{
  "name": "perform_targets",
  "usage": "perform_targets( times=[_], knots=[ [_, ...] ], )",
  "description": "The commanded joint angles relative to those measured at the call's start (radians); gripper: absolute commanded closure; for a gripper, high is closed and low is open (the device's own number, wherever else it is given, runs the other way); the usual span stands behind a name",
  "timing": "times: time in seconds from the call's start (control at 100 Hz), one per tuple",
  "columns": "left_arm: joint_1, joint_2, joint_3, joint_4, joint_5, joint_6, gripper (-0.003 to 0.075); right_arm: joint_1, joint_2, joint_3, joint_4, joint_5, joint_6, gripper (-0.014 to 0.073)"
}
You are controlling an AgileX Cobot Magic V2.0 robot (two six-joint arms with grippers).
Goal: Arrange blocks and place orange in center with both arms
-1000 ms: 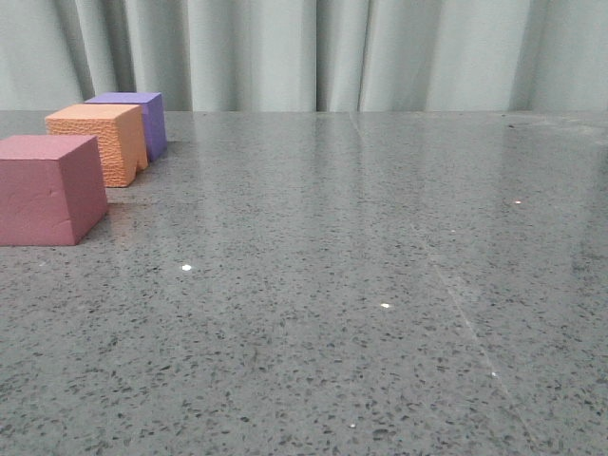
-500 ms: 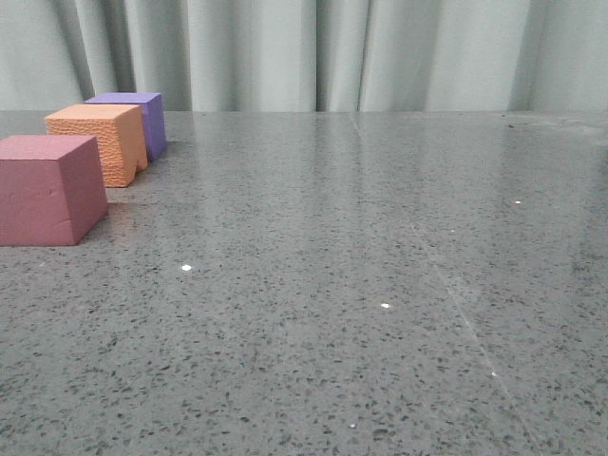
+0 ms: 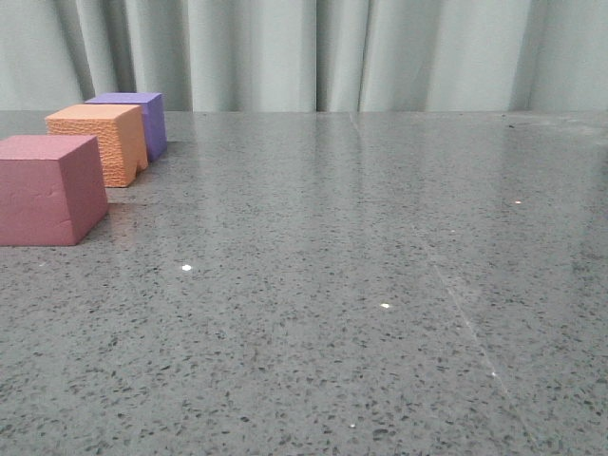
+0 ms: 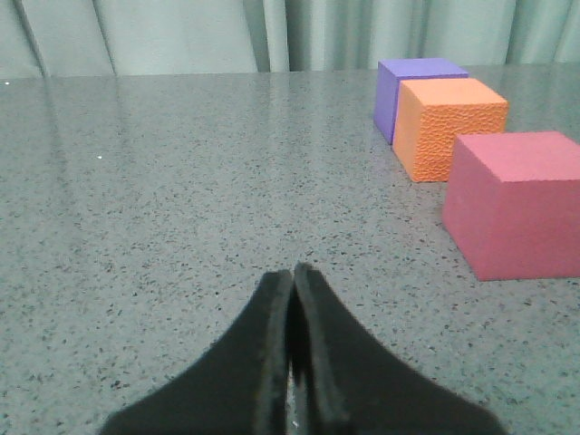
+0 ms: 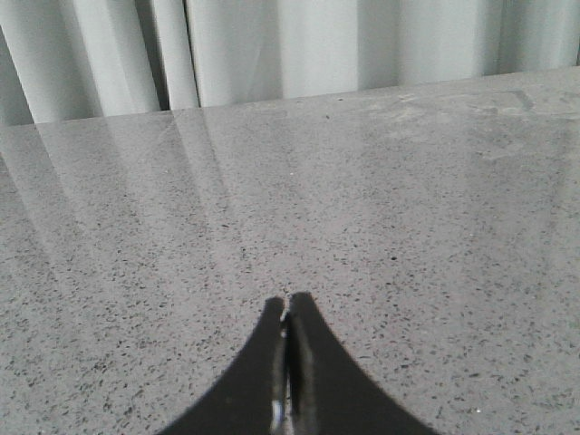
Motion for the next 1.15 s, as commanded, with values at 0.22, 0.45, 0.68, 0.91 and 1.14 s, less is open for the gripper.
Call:
perform_targets(
  times=[0.22,0.45,0.68,0.91,1.14],
  knots=[
    [0.01,-0.052,0.066,-0.019,-0.211,0.011,0.0739,-0.006,-0.025,-0.014,-0.003,-0.083,-0.01,0.0713],
    [0.01,-0.058,0.066,-0.036,-0.211,0.011,0.0739,-0.006,-0.025,-0.014,-0.003,-0.083,-0.01,0.0713],
    [0.01,-0.058,0.066,-0.036,-0.211,0.011,0.0739,-0.006,-0.025,-0.014,-0.003,-0.083,-0.01,0.0713],
    [0.01,-0.058,0.066,-0.036,-0.211,0.011,0.0739,-0.006,-0.025,-0.014,-0.003,-0.083,-0.01,0.0713],
    [0.01,-0.058,0.066,-0.036,-0.211,0.011,0.0739,-0.006,-0.025,-0.014,-0.003,-0.083,-0.01,0.0713]
  ],
)
